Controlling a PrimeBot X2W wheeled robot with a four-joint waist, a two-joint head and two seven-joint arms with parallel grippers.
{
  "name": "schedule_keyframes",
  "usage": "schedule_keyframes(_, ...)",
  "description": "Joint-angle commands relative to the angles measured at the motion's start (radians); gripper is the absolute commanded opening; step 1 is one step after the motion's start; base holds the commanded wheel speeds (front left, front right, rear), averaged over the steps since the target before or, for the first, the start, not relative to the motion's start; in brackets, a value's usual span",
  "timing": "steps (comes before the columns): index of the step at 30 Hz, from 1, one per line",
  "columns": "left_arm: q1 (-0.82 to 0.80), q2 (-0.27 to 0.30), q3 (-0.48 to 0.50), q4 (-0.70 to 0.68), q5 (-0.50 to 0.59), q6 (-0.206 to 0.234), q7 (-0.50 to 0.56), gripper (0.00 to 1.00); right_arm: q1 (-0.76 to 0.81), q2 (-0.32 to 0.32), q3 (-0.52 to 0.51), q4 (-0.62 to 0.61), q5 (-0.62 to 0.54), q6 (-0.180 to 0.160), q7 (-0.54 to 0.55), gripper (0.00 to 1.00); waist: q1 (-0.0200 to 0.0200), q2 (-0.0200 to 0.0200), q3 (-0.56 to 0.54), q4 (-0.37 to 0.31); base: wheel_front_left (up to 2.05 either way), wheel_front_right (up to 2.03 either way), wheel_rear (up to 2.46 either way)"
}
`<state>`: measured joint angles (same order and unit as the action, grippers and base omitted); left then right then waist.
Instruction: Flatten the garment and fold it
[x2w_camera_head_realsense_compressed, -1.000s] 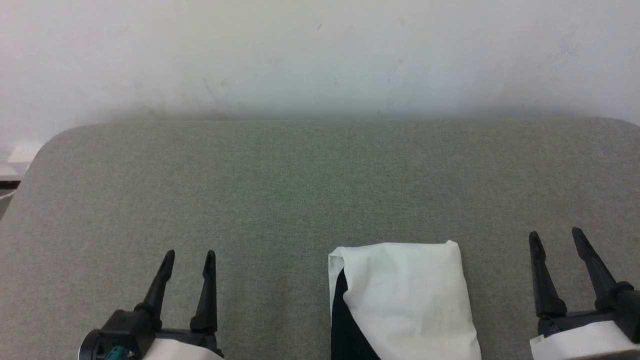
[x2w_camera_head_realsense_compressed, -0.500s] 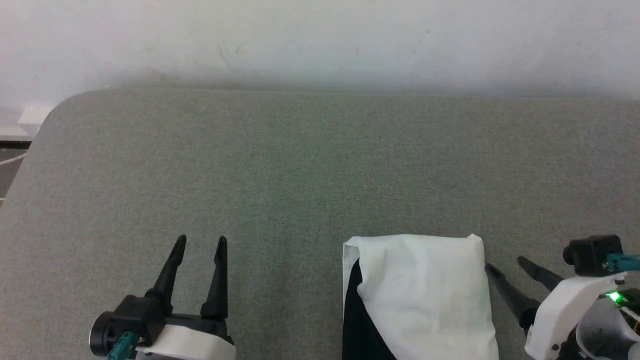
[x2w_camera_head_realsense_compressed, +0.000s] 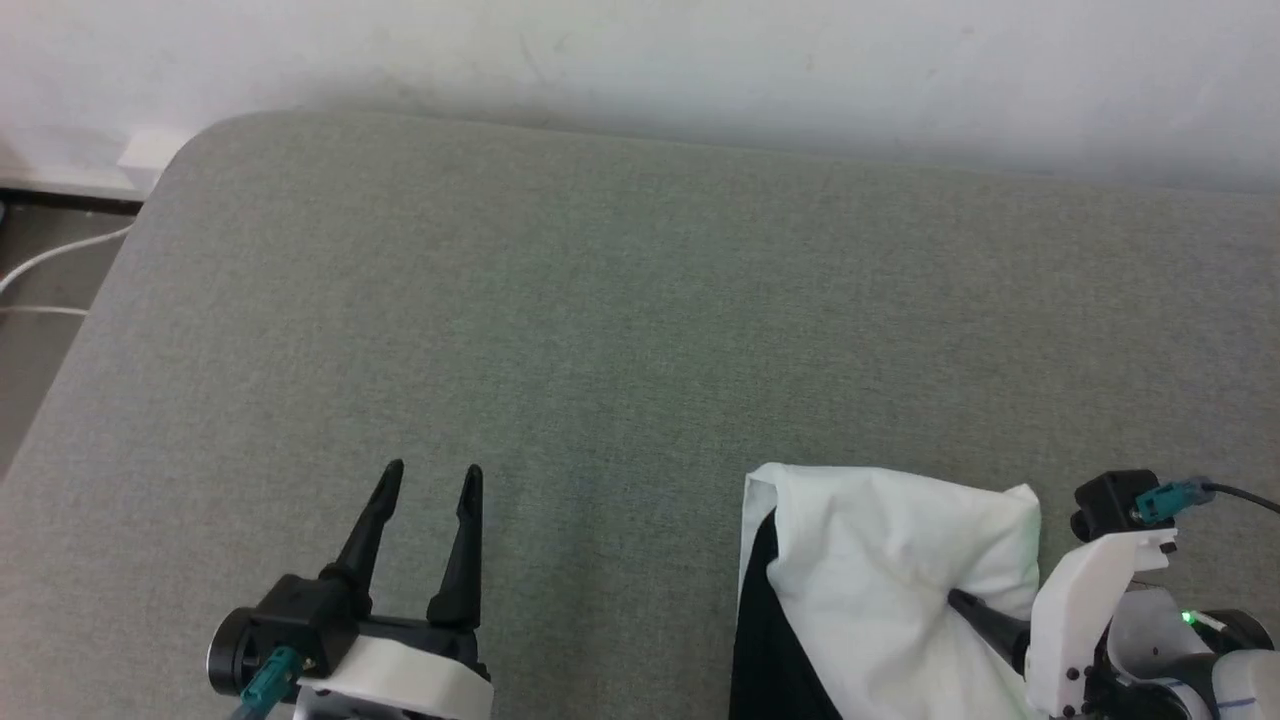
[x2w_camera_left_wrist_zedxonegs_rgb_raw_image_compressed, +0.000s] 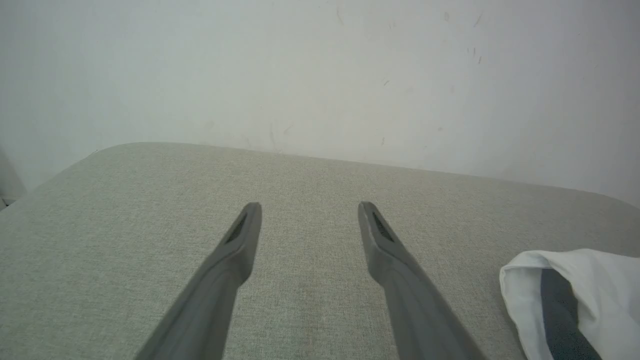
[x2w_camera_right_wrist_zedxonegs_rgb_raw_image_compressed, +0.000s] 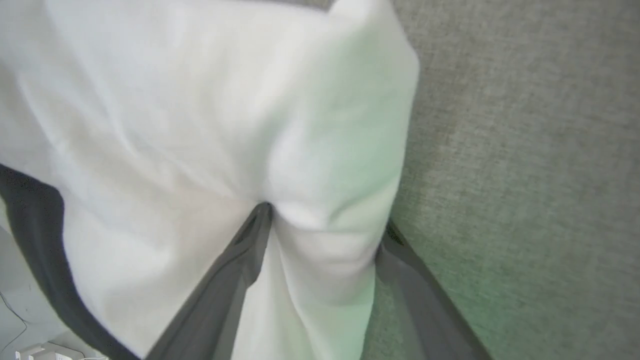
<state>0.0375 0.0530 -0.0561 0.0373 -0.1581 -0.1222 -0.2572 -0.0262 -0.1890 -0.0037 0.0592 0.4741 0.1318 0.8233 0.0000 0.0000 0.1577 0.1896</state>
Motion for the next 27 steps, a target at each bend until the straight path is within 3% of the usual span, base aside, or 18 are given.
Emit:
schedule_keyframes(1,-0.011,-0.003,-0.001,0.005,-0.001,0.002,-0.005,1.0,-0.002,0.011,0.014,0.033,-0.01,-0.001,-0.001,1.0,0.0,0.0,0.005,0.011,0.0,0.0,0.0)
schedule_keyframes(2,-0.01,-0.003,-0.002,0.007,-0.001,0.002,-0.005,1.0,-0.001,0.013,0.023,0.047,-0.015,-0.001,-0.002,0.96,0.0,0.0,0.002,0.012,0.0,0.0,0.0)
schedule_keyframes(3,-0.009,-0.003,-0.002,0.008,-0.001,0.003,-0.005,1.0,0.0,0.013,0.035,0.059,-0.02,-0.001,-0.005,0.41,0.0,0.0,-0.002,0.011,0.0,0.0,0.0)
schedule_keyframes(4,-0.007,-0.003,-0.002,0.009,-0.001,0.003,-0.005,1.0,0.0,0.012,0.047,0.068,-0.023,-0.001,-0.014,0.02,0.0,0.0,-0.008,0.008,0.0,0.0,0.0)
schedule_keyframes(9,0.001,-0.003,-0.023,0.008,0.036,0.001,-0.005,1.0,-0.033,-0.034,0.12,0.067,-0.06,-0.001,-0.099,0.0,0.0,0.0,-0.035,-0.041,0.0,0.0,0.0)
schedule_keyframes(14,-0.015,-0.003,-0.061,-0.009,0.036,-0.001,-0.005,1.0,-0.121,-0.142,0.215,0.008,-0.131,-0.001,-0.182,0.0,0.0,0.0,-0.028,-0.14,0.0,0.0,0.0)
schedule_keyframes(22,-0.119,-0.003,-0.13,-0.019,0.041,-0.004,-0.005,1.0,-0.307,-0.401,0.403,-0.056,-0.167,-0.001,-0.155,0.0,0.0,0.0,0.08,-0.33,0.0,0.0,0.0)
schedule_keyframes(27,-0.211,-0.001,-0.163,-0.008,0.057,-0.006,-0.005,1.0,-0.422,-0.594,0.502,-0.018,-0.159,-0.001,-0.206,0.0,0.0,0.0,0.173,-0.397,0.0,0.0,0.0)
